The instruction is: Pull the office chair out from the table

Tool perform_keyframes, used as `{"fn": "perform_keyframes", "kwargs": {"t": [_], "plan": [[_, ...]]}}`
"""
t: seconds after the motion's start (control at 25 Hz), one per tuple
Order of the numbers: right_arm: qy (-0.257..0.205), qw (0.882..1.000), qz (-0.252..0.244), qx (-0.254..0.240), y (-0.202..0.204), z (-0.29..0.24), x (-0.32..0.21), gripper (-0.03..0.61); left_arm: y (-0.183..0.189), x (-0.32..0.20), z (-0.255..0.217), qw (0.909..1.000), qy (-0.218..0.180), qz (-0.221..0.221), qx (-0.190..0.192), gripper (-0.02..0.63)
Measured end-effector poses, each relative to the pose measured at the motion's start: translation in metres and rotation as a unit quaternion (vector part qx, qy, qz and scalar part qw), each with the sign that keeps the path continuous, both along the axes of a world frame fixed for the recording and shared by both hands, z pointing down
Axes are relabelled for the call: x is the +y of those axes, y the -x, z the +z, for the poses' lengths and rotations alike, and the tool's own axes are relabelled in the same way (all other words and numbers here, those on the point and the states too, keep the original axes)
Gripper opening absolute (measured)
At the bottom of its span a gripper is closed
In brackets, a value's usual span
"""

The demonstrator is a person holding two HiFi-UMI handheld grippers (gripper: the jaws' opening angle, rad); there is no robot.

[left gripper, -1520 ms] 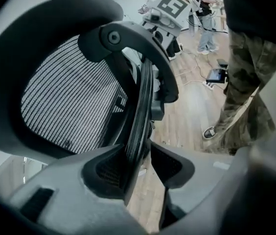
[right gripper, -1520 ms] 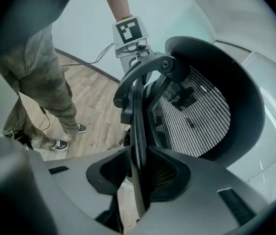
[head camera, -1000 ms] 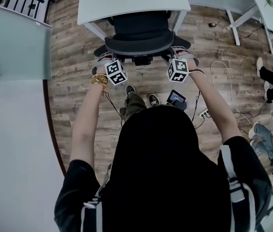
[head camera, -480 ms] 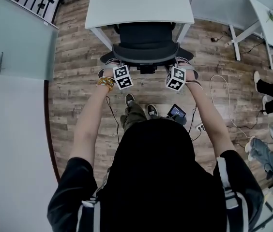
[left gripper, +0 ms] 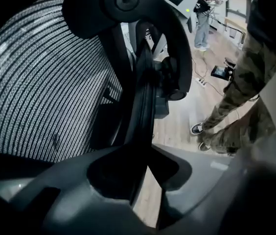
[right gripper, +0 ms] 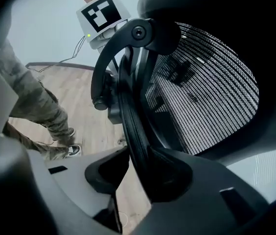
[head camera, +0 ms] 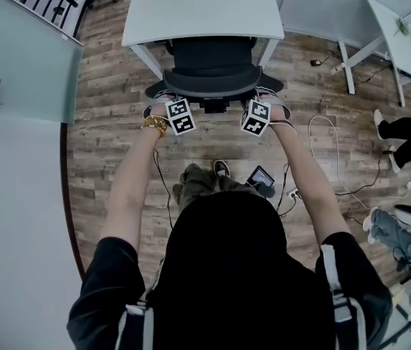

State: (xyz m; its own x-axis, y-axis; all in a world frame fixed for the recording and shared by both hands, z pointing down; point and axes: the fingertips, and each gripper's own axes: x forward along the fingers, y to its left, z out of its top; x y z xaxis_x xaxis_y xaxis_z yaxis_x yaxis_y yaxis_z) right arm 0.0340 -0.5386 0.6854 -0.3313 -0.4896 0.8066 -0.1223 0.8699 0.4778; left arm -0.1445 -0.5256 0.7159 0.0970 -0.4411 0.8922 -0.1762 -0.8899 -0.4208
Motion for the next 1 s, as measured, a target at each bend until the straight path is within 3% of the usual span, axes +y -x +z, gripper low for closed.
{"fn": "perform_keyframes", "kwargs": {"t": [0.24,0.48,1.0], "plan": [[-0.011,1.0,0.016,-0.002,-0.001,0.004,0.001,0.12,0.001,0.003,0.002,1.0,-0.003,-0.001,0.001,0.121],[0.017,0.999,0.033,-0.002,0.002,0.002,0.008,0.123,0.004,0.008,0.002,1.0,-0.006,-0.004,0.002,0.123],[0.011,0.999,0.053,-0.004,0.028,0.002,0.055,0.124,0.028,0.046,0.005,0.9998,-0.018,0.007,-0.004,0.127]]}}
